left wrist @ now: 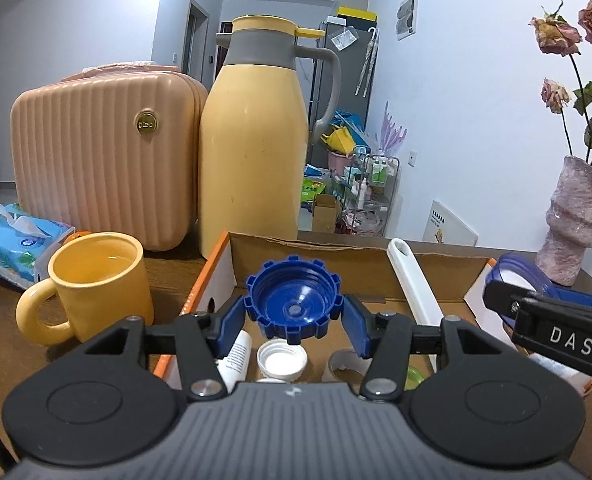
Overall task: Organize rigid objects
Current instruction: 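Lower both tools into the box and open both grippers to release, then withdraw both tools from the box toward the loose caps on the table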
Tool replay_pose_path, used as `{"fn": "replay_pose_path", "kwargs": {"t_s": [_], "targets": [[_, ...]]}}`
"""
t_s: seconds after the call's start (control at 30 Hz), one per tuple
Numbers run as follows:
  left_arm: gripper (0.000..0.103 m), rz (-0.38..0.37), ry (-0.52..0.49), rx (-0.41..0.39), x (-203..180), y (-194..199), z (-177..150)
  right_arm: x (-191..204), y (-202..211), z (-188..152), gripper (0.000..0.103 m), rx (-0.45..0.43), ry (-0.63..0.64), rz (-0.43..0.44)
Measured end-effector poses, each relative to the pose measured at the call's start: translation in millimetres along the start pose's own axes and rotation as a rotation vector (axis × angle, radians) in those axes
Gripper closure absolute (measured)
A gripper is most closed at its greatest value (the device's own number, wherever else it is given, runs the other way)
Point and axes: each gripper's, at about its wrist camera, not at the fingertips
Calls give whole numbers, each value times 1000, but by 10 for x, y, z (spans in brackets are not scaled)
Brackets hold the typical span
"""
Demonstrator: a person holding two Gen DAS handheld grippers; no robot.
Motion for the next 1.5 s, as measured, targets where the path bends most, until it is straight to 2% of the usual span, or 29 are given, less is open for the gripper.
{"fn": "replay_pose_path", "kwargs": {"t_s": [0.07,0.17,0.3,0.5,0.97,1.5], "targets": [[39,8,-3,-1,23,-27,12,-23,-45,-1,21,10,-3,-11],[19,32,-5,-7,51,-41,30,-71,-65,2,11,10,-7,-41],[1,75,2,-19,94,-16,44,-124,-57,21,1,12,-14,-73],[0,89,-6,-31,101,35,72,-118,35,46,0,-14,-1,-91],[0,58,-35,-41,82,328,28,-91,255,43,0,-10,32,-71],[0,35,-50,-17,209,772,-130,-98,851,-102,0,-17,77,-54]]}}
Point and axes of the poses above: each gripper's, at about its wrist camera, not at the fingertips, and y roughly against the way its jaws point, x to its left, z to its top, and after that the axes turned 4 degrees about z, right-handed
